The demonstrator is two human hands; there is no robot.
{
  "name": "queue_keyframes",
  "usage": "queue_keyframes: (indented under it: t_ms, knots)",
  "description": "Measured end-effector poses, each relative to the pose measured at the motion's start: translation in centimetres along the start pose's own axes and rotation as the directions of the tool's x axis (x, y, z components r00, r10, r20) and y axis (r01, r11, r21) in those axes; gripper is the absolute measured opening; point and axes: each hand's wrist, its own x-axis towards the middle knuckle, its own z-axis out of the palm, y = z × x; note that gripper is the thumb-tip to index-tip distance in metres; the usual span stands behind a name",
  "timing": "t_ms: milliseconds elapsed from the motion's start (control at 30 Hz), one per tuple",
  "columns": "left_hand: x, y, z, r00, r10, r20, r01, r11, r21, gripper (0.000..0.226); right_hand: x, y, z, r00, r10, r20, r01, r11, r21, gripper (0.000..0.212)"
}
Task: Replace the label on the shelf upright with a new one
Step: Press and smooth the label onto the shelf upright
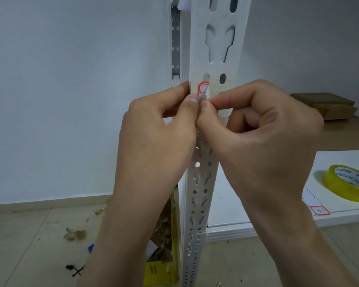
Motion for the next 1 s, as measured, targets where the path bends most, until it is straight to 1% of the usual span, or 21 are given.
queue_keyframes:
  t_ms: [367,533,667,1000]
  knots:
    - [0.15,-0.23,-0.08,1.000,0.023,0.006,-0.023,0.999,-0.032,0.024,-0.04,-0.12,0.00,1.000,0.004,0.008,-0.004,1.000,0.011,0.012]
    - [0.34,-0.41,0.04,1.000,0.020,0.002,-0.020,0.998,-0.054,0.033,-0.08,-0.23,0.04,1.000,0.002,0.002,-0.002,1.000,0.012,0.013]
    - [0.28,-0.47,0.01,0.999,0.029,0.013,-0.028,0.997,-0.067,0.024,-0.07,-0.27,0.06,1.000,-0.002,-0.001,0.002,1.000,0.012,0.013]
    - [0.33,-0.54,-0.06,0.999,0.037,0.025,-0.035,0.998,-0.059,0.025,-0.14,-0.38,0.03,1.000,-0.005,-0.003,0.005,1.000,0.016,0.013]
